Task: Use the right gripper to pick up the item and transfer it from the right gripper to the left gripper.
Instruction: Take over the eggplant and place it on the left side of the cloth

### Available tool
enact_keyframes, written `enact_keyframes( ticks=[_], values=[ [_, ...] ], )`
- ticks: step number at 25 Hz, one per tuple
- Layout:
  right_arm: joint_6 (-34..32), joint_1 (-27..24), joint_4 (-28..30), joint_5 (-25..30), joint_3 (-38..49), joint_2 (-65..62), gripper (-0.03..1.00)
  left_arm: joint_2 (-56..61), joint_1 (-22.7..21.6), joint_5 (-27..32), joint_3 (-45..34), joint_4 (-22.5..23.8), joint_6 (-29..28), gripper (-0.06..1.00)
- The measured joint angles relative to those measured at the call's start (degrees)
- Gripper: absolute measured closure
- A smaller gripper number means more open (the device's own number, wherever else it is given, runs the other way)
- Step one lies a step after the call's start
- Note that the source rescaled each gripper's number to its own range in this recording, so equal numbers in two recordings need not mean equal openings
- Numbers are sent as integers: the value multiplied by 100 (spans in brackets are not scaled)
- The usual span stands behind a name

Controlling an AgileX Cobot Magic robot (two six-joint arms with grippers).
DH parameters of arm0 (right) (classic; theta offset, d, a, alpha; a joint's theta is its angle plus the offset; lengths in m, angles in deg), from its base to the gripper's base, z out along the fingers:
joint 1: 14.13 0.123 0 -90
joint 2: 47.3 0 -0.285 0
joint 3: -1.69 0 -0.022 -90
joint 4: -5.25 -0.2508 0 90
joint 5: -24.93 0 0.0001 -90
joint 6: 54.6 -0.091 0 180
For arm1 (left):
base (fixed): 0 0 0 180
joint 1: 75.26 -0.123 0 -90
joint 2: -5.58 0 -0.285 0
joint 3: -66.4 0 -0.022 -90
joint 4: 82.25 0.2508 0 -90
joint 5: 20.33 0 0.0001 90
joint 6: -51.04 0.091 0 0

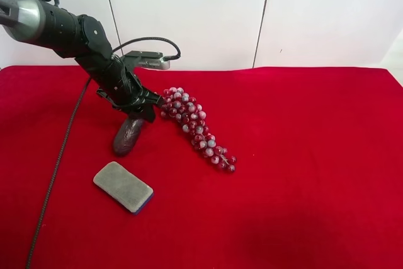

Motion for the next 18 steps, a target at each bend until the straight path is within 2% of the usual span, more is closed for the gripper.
enact_keyframes(
  ticks=[10, 18],
  values=[
    [0, 0, 2, 0, 0, 0, -3, -5, 0, -500, 0, 0, -4, 93],
    [0, 0, 2, 0, 0, 0, -3, -5, 0, -596, 0, 0, -4, 93]
  ],
)
